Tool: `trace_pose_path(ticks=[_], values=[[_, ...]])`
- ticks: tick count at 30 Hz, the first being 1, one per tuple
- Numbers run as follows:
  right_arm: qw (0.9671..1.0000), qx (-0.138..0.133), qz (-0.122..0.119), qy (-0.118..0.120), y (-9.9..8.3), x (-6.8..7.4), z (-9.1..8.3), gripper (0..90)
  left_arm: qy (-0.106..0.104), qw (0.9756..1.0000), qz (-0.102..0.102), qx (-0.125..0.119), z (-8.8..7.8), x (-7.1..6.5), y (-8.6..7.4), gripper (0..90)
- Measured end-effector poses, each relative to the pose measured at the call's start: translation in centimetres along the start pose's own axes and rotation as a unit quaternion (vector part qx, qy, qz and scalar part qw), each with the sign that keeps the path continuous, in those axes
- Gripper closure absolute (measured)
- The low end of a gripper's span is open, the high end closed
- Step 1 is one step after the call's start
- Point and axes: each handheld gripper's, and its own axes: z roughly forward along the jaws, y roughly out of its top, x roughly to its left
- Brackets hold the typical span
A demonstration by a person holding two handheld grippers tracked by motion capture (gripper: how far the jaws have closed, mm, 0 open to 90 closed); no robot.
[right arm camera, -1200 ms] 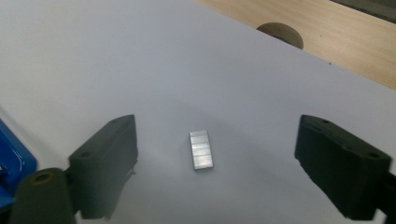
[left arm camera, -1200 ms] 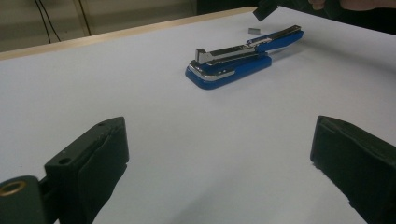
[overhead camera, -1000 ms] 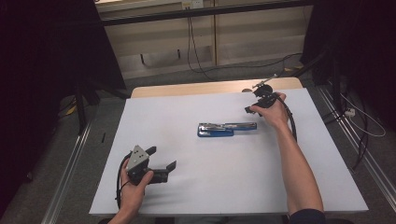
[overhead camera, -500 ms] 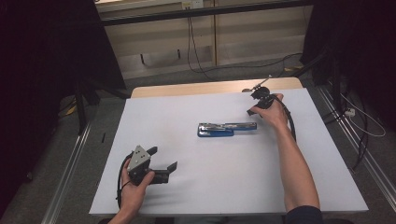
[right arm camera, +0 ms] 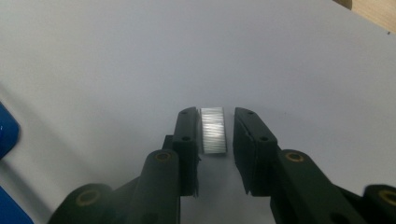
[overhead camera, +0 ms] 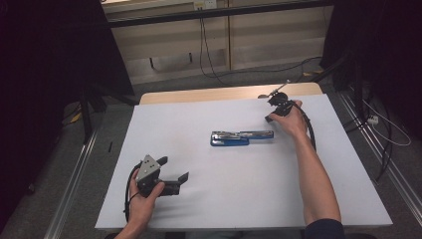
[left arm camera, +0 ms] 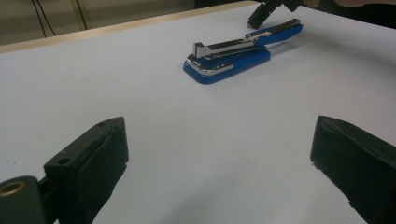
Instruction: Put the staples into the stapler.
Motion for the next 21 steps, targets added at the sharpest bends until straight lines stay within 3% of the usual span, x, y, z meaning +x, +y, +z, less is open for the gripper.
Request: trace_pose_path(ticks=[3,21], values=[[1.0,-0.005,-0.001,0.008,-0.06,-0.03,0.04,78.4,0.001,1.0,-0.002,0.0,0.0,0.09,-0.01,4.4],[0.9998,-0.014,0.006,0.014,-0.28,-0.19,-0.7,78.9,-0.007,0.9999,-0.01,0.003,-0.01,-0.06,-0.03,4.4]])
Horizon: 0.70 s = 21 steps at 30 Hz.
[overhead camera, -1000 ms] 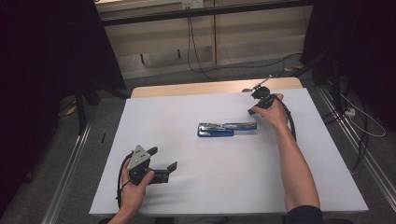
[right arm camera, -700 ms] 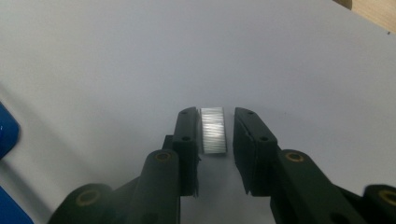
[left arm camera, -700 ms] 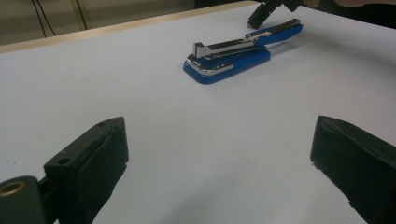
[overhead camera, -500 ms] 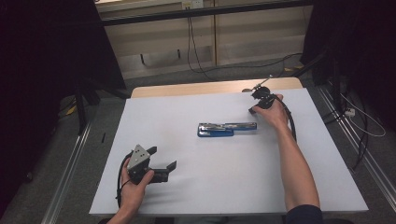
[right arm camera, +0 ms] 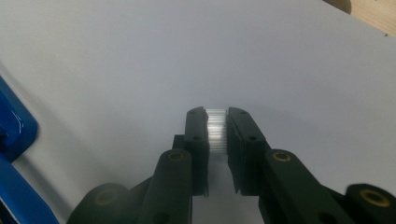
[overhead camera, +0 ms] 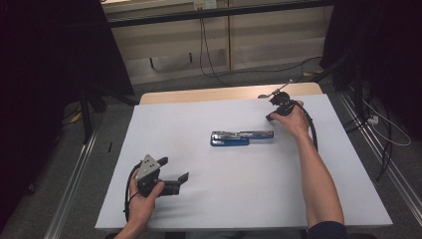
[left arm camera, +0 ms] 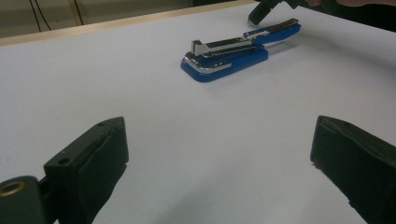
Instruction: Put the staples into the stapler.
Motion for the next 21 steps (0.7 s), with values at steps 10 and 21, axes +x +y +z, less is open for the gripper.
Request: trace_pose_path(ticks=[10,21], values=[[0.9998,-0.015,-0.004,0.009,-0.4,0.3,-0.6,79.0,0.005,1.0,-0.003,0.001,0.1,0.3,0.0,4.4],[0.9987,-0.04,-0.016,0.027,-0.3,1.3,-1.6,79.0,0.006,1.0,-0.003,0.003,0.2,0.3,-0.1,4.4]])
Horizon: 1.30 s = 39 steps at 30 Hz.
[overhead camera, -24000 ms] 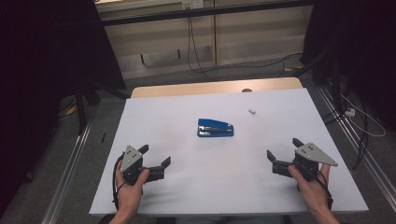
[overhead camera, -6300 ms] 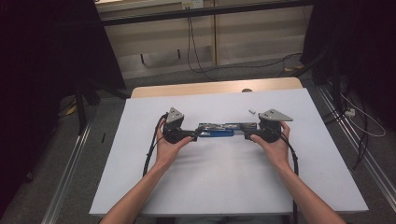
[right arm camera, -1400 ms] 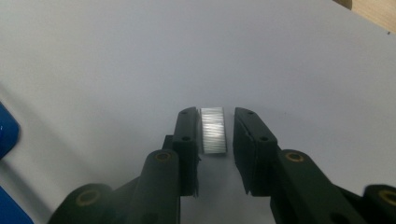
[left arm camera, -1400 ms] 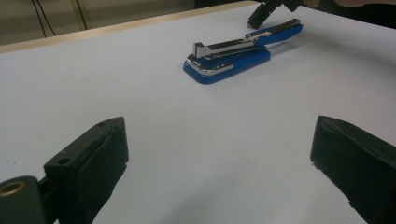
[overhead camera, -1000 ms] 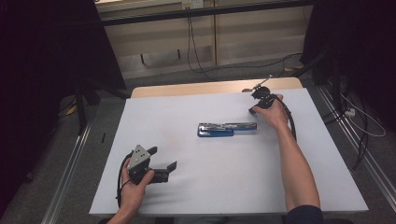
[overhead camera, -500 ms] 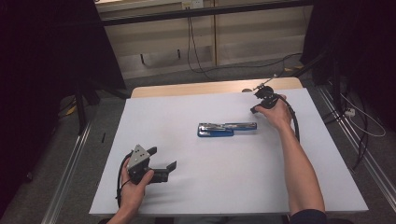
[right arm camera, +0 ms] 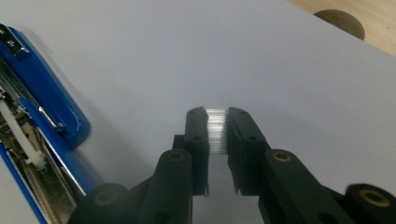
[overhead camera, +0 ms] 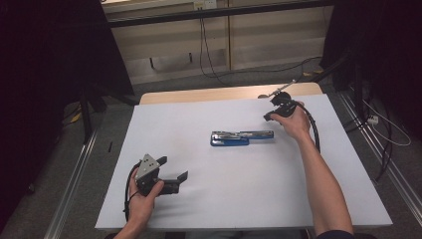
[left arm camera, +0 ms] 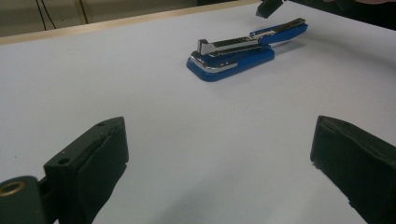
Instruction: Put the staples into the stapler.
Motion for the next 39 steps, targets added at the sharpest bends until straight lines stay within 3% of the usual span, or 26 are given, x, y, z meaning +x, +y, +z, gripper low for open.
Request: trace_pose_path(ticks=[15,27,39], values=[[0.9984,-0.033,-0.017,0.042,0.5,1.5,-1.0,79.0,0.0,0.9999,-0.01,0.0,0.1,0.2,-0.1,4.4],[0.9962,-0.056,-0.031,0.06,1.1,2.8,-1.3,79.0,-0.005,0.9999,-0.012,0.003,0.2,0.1,-0.1,4.4],[0.9915,-0.079,-0.056,0.087,1.7,4.6,-1.5,79.0,-0.009,0.9999,-0.013,0.003,0.2,0.0,-0.1,4.4]])
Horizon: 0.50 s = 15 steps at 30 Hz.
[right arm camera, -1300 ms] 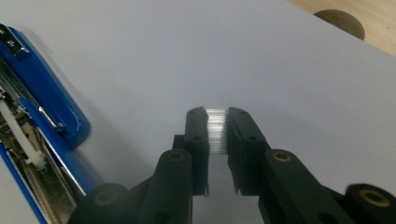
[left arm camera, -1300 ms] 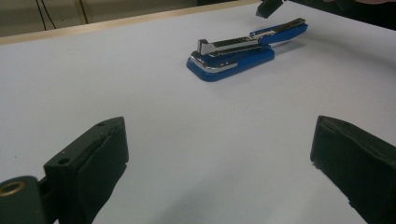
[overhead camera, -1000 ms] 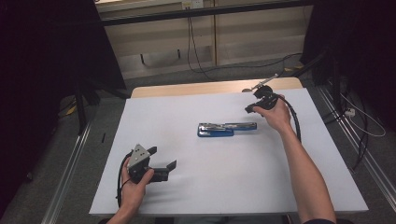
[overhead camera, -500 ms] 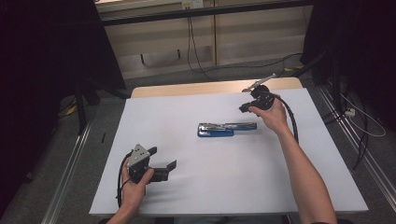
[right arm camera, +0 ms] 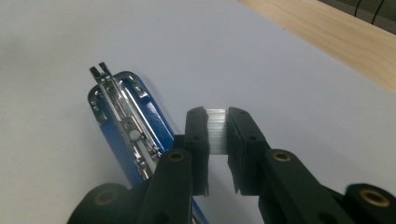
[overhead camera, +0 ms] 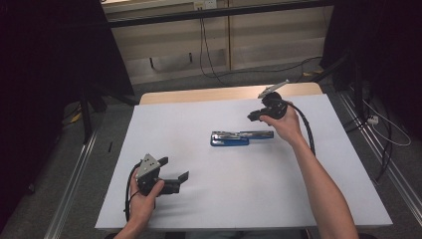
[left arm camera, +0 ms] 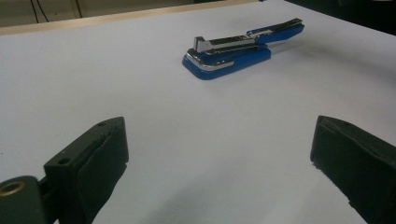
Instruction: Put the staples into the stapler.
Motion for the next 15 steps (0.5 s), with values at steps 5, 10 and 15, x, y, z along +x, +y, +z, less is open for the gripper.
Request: trace_pose_path(ticks=[5,10,15], values=[[0.9999,-0.002,-0.012,0.008,0.3,0.6,0.1,79.0,0.002,1.0,-0.002,-0.001,0.0,0.1,0.0,4.4],[0.9997,-0.009,-0.022,0.011,0.4,1.0,0.3,79.0,0.003,1.0,-0.001,-0.001,0.0,0.1,0.0,4.4],[0.9993,-0.012,-0.03,0.018,0.6,1.6,0.4,79.0,0.003,1.0,-0.001,0.0,0.0,0.1,0.0,4.4]])
